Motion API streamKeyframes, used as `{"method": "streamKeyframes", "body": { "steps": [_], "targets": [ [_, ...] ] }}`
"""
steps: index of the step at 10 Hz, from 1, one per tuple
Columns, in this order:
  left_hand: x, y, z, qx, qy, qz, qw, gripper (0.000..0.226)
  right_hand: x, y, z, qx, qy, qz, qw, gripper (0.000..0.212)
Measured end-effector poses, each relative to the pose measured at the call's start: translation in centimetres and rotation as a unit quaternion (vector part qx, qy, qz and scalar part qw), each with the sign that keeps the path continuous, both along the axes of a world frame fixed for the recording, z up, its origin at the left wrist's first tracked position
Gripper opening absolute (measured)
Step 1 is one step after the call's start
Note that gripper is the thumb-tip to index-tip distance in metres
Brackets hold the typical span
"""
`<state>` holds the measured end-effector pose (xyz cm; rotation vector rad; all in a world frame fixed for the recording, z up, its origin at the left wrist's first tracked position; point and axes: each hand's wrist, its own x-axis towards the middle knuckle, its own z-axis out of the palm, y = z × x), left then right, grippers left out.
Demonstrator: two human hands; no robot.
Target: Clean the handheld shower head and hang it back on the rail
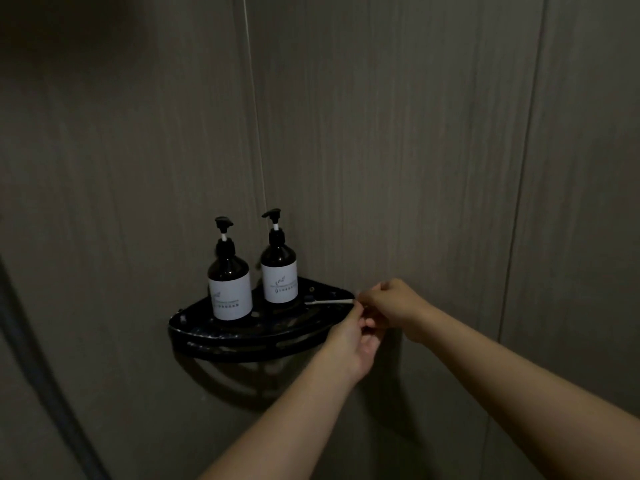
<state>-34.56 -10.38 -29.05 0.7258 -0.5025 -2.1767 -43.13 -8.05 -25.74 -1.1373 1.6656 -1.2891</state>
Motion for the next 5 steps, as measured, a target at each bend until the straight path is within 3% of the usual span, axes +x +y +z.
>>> {"method": "streamKeyframes", "body": {
  "steps": [3, 5],
  "targets": [
    [0.1, 1.8, 0.2, -0.038, -0.003, -0.019, 0.999, 0.023, -0.1, 1.7, -0.4, -0.013, -0.015, -0.011, 1.0, 0.027],
    [0.8, 4.9, 0.6, -0.034, -0.004, -0.011, 0.999, 0.026, 0.9, 4.4, -0.3, -0.021, -0.106, -0.033, 0.994, 0.03]
  ]
}}
